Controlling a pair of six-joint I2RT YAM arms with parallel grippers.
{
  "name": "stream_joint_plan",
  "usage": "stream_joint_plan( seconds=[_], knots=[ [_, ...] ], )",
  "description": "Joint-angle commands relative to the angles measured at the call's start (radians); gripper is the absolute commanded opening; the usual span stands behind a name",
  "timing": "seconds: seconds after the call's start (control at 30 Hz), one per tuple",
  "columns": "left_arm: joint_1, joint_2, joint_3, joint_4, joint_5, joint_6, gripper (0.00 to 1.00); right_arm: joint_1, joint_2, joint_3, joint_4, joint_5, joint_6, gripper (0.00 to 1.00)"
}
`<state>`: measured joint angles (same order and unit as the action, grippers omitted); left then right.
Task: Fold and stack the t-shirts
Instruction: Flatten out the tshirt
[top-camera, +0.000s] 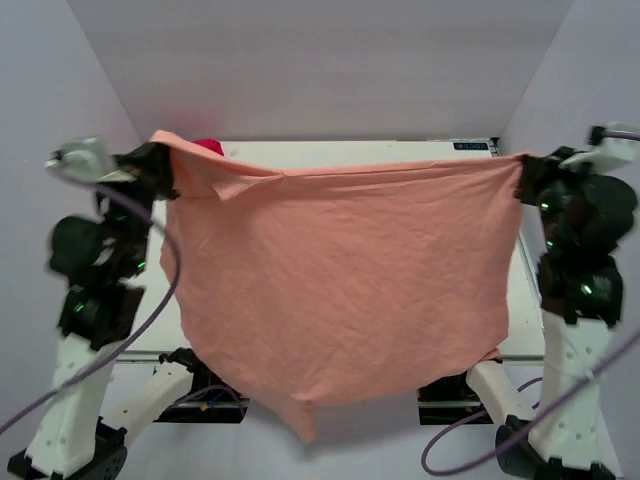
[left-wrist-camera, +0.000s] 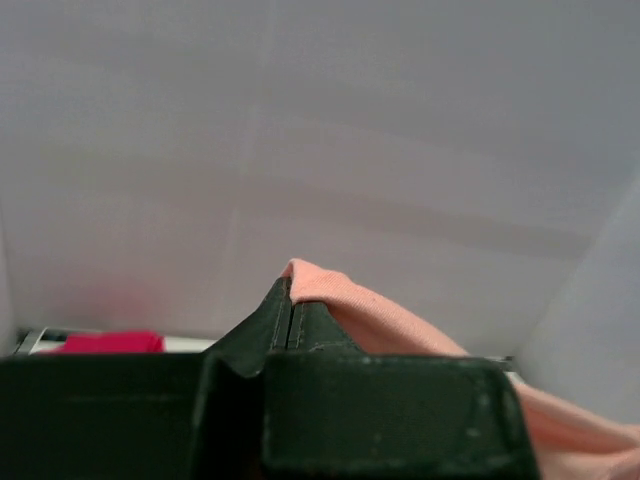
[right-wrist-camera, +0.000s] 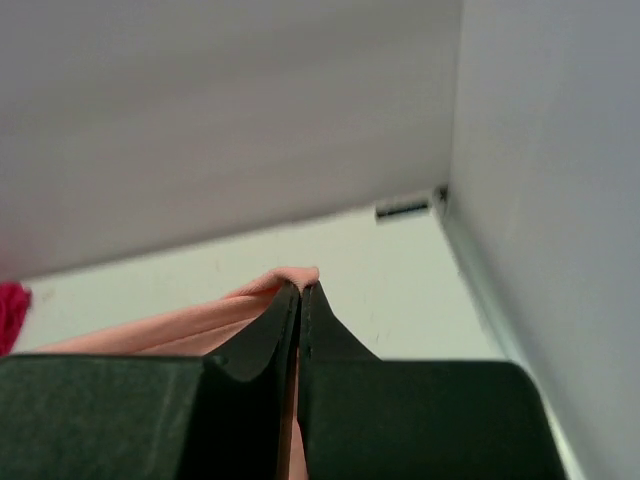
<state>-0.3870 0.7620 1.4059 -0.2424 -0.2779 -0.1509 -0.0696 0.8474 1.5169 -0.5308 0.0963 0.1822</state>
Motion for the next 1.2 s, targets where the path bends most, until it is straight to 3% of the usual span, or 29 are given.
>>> stream_joint_plan(
  seconds=[0.0, 0.03, 0.13, 0.3, 0.5, 0.87, 1.03, 1.17],
  knots=[
    [0.010, 0.075, -0.179, 0.099, -0.139, 0.025, 0.00, -0.009, 0.025, -0.202, 0.191, -0.085, 0.043, 0.00],
    [0.010, 0.091, -0.215, 0.145, -0.151, 0.040, 0.00, -0.010, 0.045, -0.322, 0.278, -0.145, 0.046, 0.00],
    [0.010, 0.195, -0.300, 0.157, -0.202, 0.016, 0.00, -0.009, 0.108, -0.478, 0.363, -0.191, 0.060, 0.00],
    [0.010, 0.361, -0.429, 0.244, -0.225, -0.041, 0.00, -0.010, 0.290, -0.619, 0.517, -0.247, 0.051, 0.00],
    [0.019, 0.562, -0.409, 0.262, -0.257, -0.065, 0.00, -0.010, 0.539, -0.548, 0.517, -0.277, 0.040, 0.00],
    [0.050, 0.755, -0.317, 0.282, -0.257, -0.075, 0.00, -0.009, 0.668, -0.436, 0.520, -0.313, 0.050, 0.00],
    [0.068, 0.767, -0.249, 0.224, -0.282, -0.111, 0.00, -0.009, 0.670, -0.367, 0.482, -0.288, 0.054, 0.00],
    [0.068, 0.606, -0.314, 0.264, -0.294, -0.098, 0.00, -0.007, 0.525, -0.385, 0.459, -0.254, 0.037, 0.00]
  ],
)
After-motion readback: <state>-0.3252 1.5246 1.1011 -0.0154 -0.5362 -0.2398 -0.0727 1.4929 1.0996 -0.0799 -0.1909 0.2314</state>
